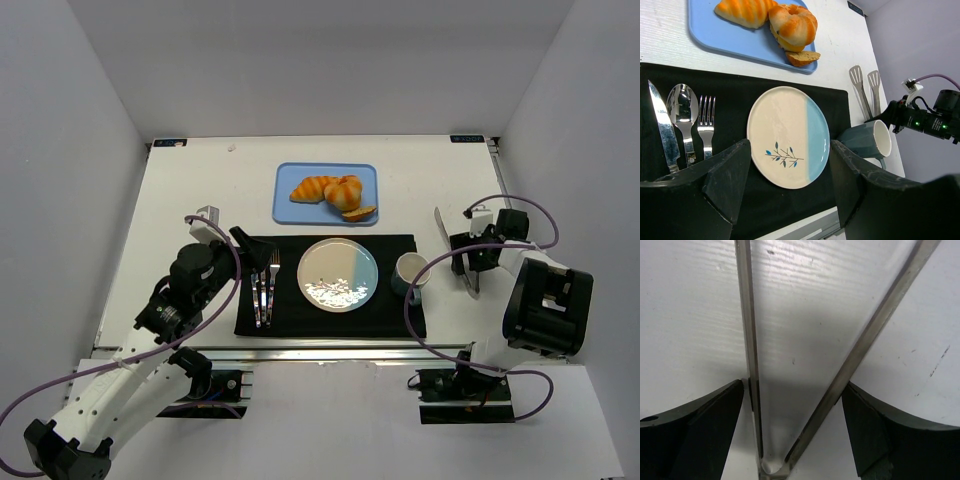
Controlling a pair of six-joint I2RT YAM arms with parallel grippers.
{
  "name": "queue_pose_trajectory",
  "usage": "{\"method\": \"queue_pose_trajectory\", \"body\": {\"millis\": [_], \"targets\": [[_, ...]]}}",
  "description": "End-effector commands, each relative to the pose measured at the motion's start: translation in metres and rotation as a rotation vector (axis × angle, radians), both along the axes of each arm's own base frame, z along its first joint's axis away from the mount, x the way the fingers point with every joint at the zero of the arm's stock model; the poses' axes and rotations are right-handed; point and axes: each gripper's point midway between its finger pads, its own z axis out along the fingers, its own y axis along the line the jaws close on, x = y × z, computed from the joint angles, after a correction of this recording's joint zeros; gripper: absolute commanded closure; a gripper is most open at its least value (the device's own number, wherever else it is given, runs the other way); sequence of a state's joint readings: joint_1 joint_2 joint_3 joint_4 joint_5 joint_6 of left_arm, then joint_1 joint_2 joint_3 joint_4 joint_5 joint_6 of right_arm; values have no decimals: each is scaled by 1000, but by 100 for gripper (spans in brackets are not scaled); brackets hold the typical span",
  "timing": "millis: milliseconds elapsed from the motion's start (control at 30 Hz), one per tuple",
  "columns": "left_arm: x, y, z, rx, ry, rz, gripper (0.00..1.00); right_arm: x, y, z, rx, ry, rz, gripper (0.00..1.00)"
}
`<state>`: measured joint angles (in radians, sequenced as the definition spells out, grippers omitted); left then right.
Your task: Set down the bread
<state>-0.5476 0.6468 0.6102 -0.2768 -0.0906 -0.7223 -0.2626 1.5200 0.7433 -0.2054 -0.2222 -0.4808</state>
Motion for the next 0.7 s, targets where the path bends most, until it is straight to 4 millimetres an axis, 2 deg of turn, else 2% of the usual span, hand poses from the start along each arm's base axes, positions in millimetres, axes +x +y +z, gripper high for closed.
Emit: {"method": "queue_pose_trajectory", "body": {"millis": [0,133,167,233,267,333,433,533,600,633,667], "targets": [[0,0,2,-6,-6,-1,26,13,-4,0,-43,-62,-24,17],[1,-1,3,-5,-6,-3,26,12,-3,-11,-38,-35,-37,28],[1,-1,2,-4,-4,-3,26,12,-2,-14,-34,-24,-38,35],[1,0,4,-2,-8,1,26,13,-2,-16,-31,-23,-38,42],[1,0,3,1,-4,-1,26,14,-2,-15,-28,-29,-36,50],[1,0,4,0,-7,-1,26,18,0,-11,-23,-44,-27,60],[1,0,5,-1,-7,-1,26,31,3,11,-8,-109,-1,83],[1,-1,6,-3,-9,-4,26,51,18,58,45,-222,75,89],[1,-2,7,-3,-9,-7,26,69,34,104,105,-306,139,91],[1,-2,7,-1,-8,-6,26,73,52,120,147,-325,182,90],[1,-2,8,0,-11,-8,26,78,62,133,160,-341,204,88]]}}
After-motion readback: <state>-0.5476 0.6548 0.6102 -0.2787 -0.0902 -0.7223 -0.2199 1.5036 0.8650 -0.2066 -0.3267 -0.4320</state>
